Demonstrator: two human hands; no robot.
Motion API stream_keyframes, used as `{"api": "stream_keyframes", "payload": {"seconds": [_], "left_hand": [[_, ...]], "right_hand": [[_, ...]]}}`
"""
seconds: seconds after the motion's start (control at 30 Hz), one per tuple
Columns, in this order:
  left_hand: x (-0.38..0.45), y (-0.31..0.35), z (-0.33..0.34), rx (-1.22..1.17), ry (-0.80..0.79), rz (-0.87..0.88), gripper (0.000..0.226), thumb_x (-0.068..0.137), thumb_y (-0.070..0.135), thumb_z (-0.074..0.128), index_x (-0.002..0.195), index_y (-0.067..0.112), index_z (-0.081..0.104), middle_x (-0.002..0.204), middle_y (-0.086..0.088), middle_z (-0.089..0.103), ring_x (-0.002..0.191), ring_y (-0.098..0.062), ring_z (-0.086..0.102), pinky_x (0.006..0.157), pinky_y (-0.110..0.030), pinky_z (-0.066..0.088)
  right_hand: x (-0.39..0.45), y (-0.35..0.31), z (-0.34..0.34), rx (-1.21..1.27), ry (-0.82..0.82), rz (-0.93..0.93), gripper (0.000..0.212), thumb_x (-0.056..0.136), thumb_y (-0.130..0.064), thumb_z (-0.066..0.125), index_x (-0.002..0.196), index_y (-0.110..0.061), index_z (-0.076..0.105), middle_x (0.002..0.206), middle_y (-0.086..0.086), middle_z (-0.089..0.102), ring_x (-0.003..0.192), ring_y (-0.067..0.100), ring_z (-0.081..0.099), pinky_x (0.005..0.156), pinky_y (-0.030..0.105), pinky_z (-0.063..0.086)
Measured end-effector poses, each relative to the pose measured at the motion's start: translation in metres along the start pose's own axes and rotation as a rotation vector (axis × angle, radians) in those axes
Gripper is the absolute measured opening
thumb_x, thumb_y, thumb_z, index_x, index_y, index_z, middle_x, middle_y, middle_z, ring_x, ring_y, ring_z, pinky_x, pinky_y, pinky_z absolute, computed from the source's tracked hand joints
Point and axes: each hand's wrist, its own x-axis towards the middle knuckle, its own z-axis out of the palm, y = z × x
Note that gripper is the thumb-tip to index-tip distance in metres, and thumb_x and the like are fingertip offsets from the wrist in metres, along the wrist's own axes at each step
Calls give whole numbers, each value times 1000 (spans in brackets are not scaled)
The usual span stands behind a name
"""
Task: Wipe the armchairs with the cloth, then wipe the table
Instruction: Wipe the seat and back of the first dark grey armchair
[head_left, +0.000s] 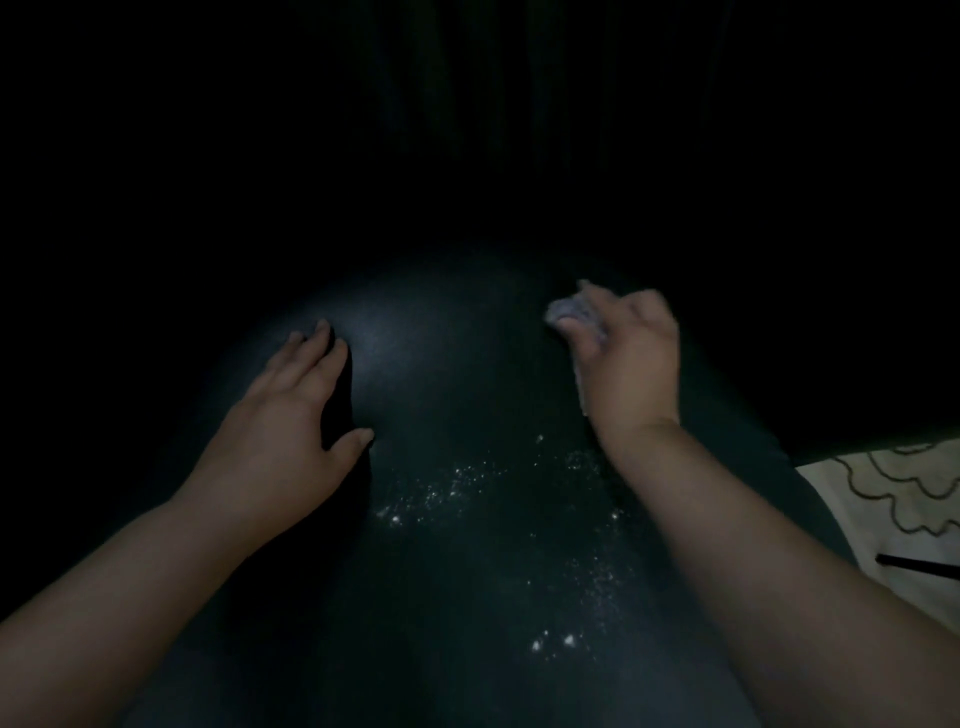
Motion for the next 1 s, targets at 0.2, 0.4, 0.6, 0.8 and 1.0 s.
{"api": "stream_keyframes", "payload": {"seconds": [0.2,0.4,0.6,0.8,1.0], "left_hand": [[-15,-3,-2,10,-23,3,82,87,52,52,152,27,10,158,15,-6,144,-4,-11,118,-38,10],[-45,-8,3,8,-77,77,85,82,62,49,150,35,6,155,21,-10,140,4,-20,114,-28,-3],[-67,-12,10,10,-87,35,92,81,62,51,152,33,1,155,22,-16,140,4,-19,118,-39,13],[-91,-15,16,-2,-37,-51,97,81,59,57,152,29,-2,154,20,-19,140,2,-20,118,-35,10],[-112,-13,23,17,-38,-92,107,75,64,62,153,26,-1,153,16,-25,138,0,-24,115,-31,7]], "right_hand": [[-71,-40,21,56,-261,-321,37,86,-20,68,122,-14,64,102,13,55,97,24,51,84,22,39],[-48,-13,1,38,8,-74,14,87,-8,65,100,-4,68,88,4,57,84,2,56,98,17,41],[-121,-66,28,131,-323,-391,40,81,-17,73,120,-11,64,98,12,57,91,30,57,78,34,50],[-88,-42,18,288,-41,107,24,88,-15,66,111,-8,65,106,13,55,104,25,56,91,21,44],[-149,-97,45,63,-330,-434,43,83,-24,70,125,-15,61,102,14,57,93,31,55,77,42,52]]}}
